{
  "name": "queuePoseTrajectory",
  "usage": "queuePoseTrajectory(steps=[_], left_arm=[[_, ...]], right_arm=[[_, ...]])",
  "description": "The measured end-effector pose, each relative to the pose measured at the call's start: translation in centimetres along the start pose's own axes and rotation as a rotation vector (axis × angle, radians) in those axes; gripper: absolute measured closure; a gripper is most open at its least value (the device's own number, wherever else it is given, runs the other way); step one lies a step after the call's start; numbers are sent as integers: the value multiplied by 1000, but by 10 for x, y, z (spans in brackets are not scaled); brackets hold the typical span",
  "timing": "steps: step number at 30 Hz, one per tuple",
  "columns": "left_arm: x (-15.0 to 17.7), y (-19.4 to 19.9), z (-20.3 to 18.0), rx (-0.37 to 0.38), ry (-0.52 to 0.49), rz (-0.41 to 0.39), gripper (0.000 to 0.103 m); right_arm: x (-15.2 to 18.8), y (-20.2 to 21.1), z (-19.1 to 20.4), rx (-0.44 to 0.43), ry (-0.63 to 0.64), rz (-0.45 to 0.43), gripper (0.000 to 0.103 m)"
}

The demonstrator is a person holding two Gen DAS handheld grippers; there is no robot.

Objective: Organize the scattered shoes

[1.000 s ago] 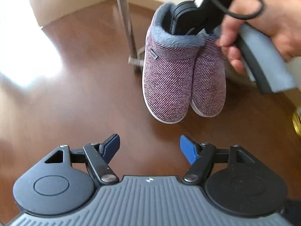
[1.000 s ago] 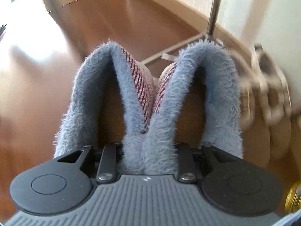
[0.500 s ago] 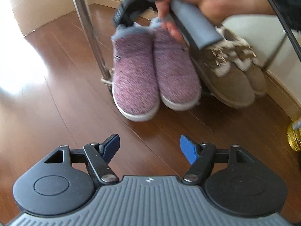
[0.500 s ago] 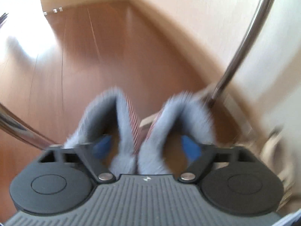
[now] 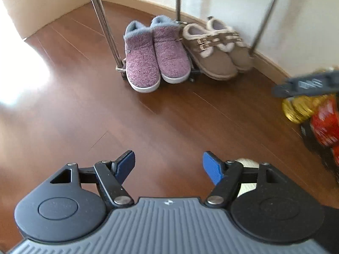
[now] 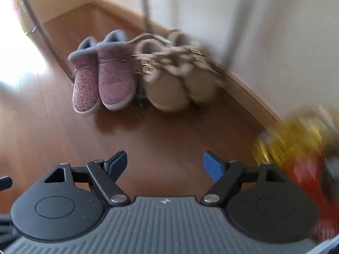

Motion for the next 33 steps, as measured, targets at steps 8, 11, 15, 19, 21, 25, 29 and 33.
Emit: queuePoseTrajectory(steps=[8,11,15,19,21,25,29,33], left_arm=[[-24,267,-22,-47,34,-100,18],[-35,337,-35,-52,53,-157,17],[-34,407,-43,-98,103,-208,16],[-20,458,-41,-159,192,-226,16],[-1,478,-42,-169,253,-210,17],[42,518,-63,-196,340,-204,17],[77,550,-96,-209,363,-201,17],[95,583,-126,-189,334,-197,16]], right_arm=[[-32,292,6,-159,-149,-245,14],[-46,381,12,-226,-111,-344,10],[-44,461,9,-233,-26,-432,2],[-23,508,3,-223,61,-445,1],[-8,529,-3,-224,100,-445,1],[37,588,-34,-213,139,-471,1],[82,637,-76,-217,142,-487,1],[105,681,-112,-218,77,-498,1]])
Point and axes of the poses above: each gripper's, at about its wrist camera, not at the fingertips, and y roughly against the way its jaws point, z to its left, x to its underside, the point moved 10 cm from there along -y, roughly the way its jaws point, and after that the axes turned 9 degrees about -y, right-handed, at the moved point
